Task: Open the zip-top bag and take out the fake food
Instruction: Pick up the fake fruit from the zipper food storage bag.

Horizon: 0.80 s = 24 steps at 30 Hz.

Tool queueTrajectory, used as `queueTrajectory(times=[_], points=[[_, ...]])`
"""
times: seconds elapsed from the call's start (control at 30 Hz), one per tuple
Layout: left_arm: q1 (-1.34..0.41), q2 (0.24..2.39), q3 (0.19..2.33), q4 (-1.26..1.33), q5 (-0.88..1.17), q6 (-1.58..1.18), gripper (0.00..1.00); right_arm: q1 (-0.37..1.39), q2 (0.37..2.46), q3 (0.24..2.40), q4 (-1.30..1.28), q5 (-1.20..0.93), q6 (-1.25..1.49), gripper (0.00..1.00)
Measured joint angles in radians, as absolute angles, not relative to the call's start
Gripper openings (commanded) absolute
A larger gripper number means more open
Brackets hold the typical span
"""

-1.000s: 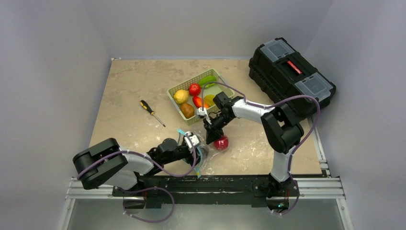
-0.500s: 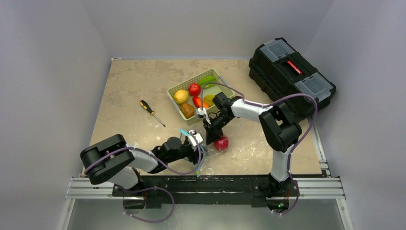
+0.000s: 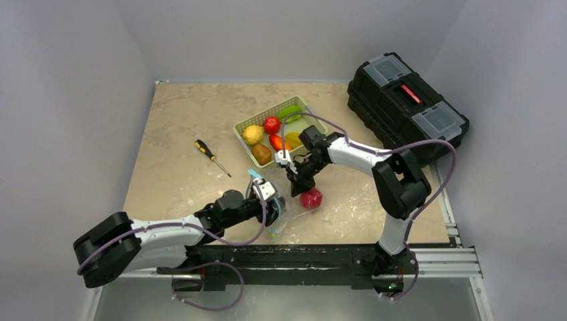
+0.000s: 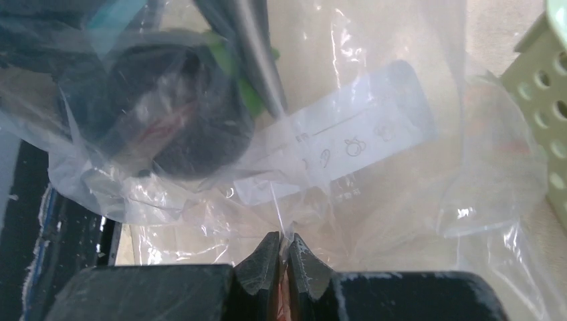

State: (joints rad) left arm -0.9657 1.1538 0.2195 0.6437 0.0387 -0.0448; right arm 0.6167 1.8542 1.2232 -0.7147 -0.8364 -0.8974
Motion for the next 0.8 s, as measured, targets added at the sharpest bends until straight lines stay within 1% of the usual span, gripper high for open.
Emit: queueTrajectory(times=[0.17,0.43,0.8], points=[[-0.966,1.003,0.216,0.538,0.0,-0.077,0.0,0.608,1.799,1.212,-0.718,-0.79,-0.951,0.06],[-0.966,0.863,0.216,0.394,-0.041,-0.134,0.0,0.596,1.792,1.201,-0.73,-0.759,-1.003,0.06],[-0.95,0.761,0.232,0.201,-0.056,-0.196,0.0,0.588,1.792,1.201,-0.753,-0.75,-1.044,0.06]])
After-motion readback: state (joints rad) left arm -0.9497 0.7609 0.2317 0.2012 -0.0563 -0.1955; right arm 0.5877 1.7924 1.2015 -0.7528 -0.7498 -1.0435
